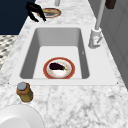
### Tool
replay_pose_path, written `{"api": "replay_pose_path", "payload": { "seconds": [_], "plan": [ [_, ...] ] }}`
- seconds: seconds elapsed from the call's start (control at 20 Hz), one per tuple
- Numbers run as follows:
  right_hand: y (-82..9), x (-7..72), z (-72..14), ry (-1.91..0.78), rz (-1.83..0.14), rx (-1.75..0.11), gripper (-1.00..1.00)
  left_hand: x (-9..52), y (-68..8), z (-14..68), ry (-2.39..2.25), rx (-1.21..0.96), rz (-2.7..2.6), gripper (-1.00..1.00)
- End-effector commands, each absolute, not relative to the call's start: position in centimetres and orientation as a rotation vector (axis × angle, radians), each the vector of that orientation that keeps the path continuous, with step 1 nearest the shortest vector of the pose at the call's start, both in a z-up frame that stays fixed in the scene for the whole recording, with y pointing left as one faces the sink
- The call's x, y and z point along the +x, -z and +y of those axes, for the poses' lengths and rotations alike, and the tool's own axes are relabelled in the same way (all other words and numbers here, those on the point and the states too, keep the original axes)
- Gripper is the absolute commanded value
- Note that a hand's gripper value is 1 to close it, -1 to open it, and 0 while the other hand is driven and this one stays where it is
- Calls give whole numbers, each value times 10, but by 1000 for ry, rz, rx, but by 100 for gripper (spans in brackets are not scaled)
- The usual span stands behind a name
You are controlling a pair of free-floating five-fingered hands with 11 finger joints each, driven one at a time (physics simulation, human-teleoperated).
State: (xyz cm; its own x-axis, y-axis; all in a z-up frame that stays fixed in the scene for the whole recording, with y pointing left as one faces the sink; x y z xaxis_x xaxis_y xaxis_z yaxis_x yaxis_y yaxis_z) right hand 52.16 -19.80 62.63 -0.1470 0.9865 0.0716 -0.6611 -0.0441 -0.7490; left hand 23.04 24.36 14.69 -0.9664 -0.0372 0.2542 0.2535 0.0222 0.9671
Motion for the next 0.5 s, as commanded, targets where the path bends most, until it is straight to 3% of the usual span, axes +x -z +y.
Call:
{"api": "replay_pose_path", "payload": {
  "seconds": [0.0,0.45],
  "plan": [
    [-629,522,-199,-1548,-792,-602,-100,230,-147,244,2049,-225,-2085,0],
    [-681,516,-229,-1539,-784,-518,-100,230,-147,244,2049,-225,-2085,0]
  ]
}}
